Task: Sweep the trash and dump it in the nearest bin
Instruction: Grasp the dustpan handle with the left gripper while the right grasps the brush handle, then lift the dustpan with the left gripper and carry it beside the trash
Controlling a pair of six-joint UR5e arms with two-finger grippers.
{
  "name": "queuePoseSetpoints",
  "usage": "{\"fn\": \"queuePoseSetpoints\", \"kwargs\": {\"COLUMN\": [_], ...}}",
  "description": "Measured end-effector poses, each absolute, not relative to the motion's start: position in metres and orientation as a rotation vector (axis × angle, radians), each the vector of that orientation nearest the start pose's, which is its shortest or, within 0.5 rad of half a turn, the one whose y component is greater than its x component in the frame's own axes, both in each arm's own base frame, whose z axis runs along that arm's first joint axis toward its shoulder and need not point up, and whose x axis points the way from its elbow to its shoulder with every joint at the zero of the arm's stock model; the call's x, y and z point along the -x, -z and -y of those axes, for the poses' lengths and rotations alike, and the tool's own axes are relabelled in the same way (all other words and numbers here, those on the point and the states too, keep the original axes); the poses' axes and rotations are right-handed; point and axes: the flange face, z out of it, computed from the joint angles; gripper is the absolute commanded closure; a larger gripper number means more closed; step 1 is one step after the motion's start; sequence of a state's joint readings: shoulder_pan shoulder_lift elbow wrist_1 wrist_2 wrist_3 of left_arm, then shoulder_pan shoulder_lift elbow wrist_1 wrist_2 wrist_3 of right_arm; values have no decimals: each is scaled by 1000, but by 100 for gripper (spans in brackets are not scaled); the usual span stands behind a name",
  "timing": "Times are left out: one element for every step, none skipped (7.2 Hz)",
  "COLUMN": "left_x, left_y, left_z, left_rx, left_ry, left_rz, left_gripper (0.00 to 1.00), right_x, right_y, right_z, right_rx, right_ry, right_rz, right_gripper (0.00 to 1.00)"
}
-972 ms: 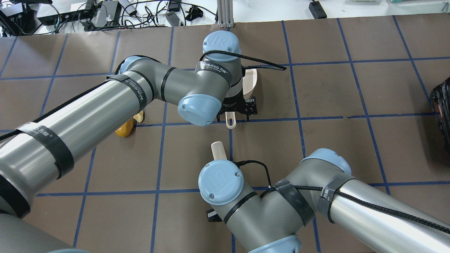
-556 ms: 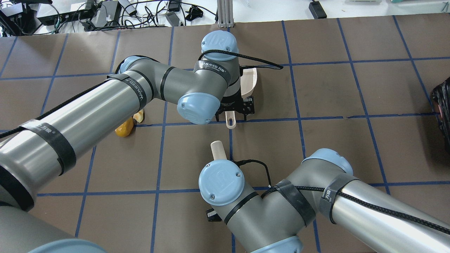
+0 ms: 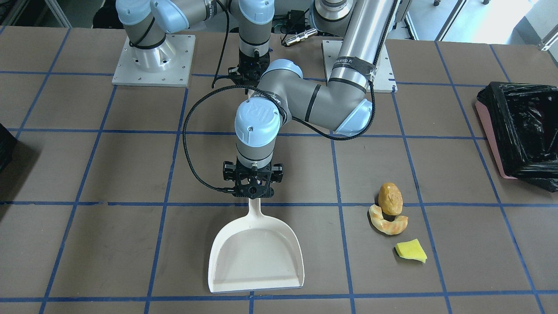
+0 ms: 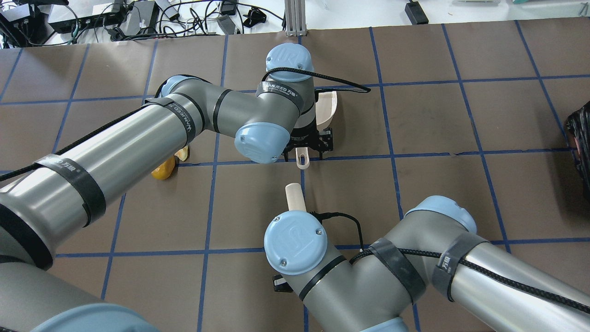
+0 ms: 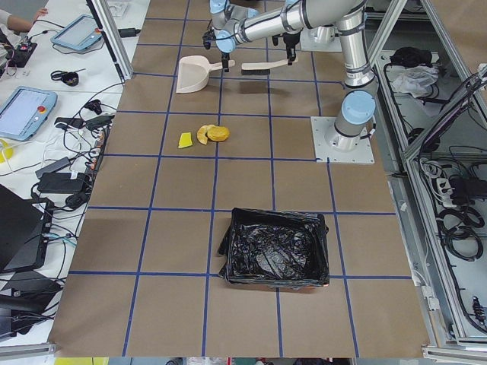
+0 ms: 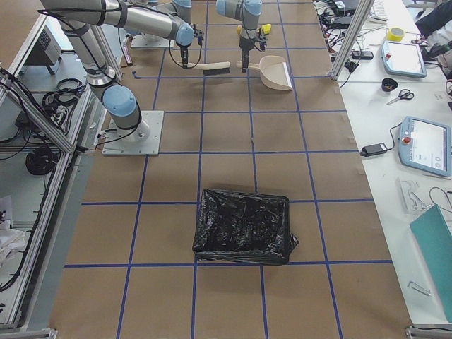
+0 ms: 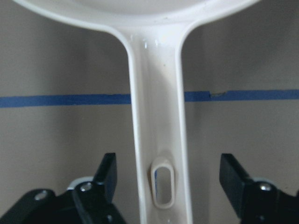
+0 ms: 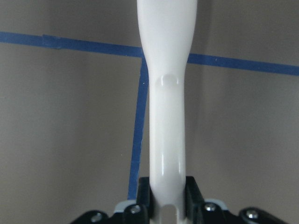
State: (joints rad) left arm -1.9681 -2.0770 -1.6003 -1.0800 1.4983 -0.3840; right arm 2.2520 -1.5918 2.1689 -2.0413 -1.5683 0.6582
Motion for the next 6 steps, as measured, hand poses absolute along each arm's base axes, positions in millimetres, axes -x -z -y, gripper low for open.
{"fn": "queuePoseSetpoints", "kwargs": {"left_x": [377,377,378,379,380,380], "left_y": [-229,-228,-228,-229,-231,-234], "left_z": [535,535,535,534,534,534], "left_rx": [-19,-16,-15,-15,-14,-11], "left_ry": [-113,-115,-117,-119,-124,-127], "left_rz": [-3191,-3195,-3198,-3205,-3220,-3235], "left_gripper": [81,100,100,100,100,78], "right_x": [-360,-361,-361,-361,-361,-361], "right_y": [-265,-266,-267,-268,-269,-270], "right_z": [232,232,233,233,233,234], "right_rx": [-69,-121,-135,-134,-134,-137], "right_ry": [-134,-131,-126,-114,-102,-93], "right_rz": [-3204,-3202,-3199,-3196,-3196,-3196], "right_gripper": [100,100,100,100,100,100]}}
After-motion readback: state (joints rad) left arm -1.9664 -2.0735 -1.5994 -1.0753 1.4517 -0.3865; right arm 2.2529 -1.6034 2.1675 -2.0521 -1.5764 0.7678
